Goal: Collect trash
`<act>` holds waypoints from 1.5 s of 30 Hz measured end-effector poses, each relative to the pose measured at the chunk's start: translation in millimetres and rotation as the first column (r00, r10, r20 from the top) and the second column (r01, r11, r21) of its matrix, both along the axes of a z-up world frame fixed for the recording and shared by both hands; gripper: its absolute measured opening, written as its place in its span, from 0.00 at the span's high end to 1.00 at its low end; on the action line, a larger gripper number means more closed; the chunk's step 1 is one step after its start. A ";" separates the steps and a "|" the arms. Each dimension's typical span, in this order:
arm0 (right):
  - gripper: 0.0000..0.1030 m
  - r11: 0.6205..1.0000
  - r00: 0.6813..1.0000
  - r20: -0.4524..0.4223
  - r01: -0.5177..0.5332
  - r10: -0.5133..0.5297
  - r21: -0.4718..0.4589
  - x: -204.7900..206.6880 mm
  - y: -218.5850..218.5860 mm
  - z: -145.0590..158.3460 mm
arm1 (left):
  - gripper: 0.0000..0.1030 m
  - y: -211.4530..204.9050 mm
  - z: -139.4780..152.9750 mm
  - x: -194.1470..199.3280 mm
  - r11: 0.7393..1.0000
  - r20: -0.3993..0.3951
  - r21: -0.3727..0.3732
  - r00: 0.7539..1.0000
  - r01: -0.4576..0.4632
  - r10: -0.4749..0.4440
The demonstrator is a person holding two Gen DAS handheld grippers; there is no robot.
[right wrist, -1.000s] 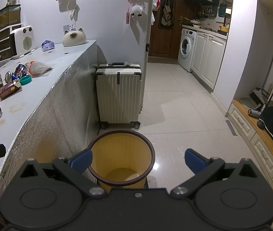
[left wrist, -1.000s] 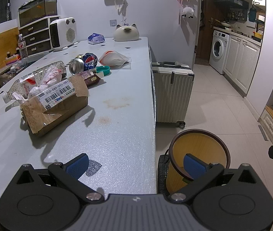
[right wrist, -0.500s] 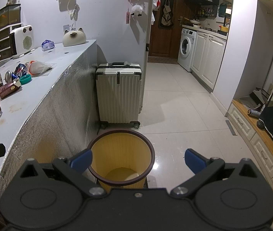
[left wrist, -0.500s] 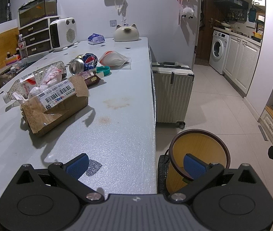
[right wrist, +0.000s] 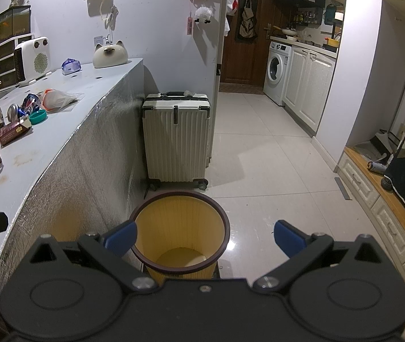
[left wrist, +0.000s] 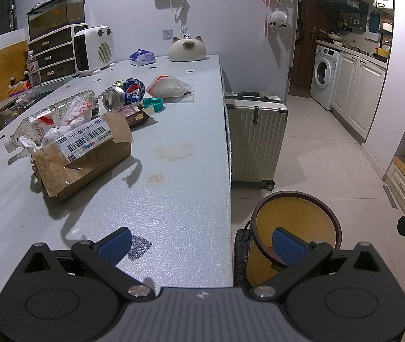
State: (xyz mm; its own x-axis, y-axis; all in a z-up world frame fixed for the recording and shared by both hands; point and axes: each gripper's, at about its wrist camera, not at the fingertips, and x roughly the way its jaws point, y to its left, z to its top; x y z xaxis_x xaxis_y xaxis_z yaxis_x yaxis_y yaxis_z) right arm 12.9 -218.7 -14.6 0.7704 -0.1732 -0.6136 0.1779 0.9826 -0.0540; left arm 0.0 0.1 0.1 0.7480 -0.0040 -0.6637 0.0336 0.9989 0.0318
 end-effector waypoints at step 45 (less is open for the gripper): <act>0.00 0.945 0.917 0.270 -0.320 0.292 0.064 81.3 107.3 47.1 | 0.00 177.0 47.1 59.9 0.973 0.267 0.086 0.946 -0.216 0.186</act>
State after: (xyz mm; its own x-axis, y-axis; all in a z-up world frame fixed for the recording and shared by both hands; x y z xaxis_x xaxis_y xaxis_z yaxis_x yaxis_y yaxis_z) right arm 94.2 -111.4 32.5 0.9074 0.1505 -0.3924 -0.1384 0.9886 0.0591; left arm 59.9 177.1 47.2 0.8698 0.2274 -0.4379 -0.1913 0.9735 0.1256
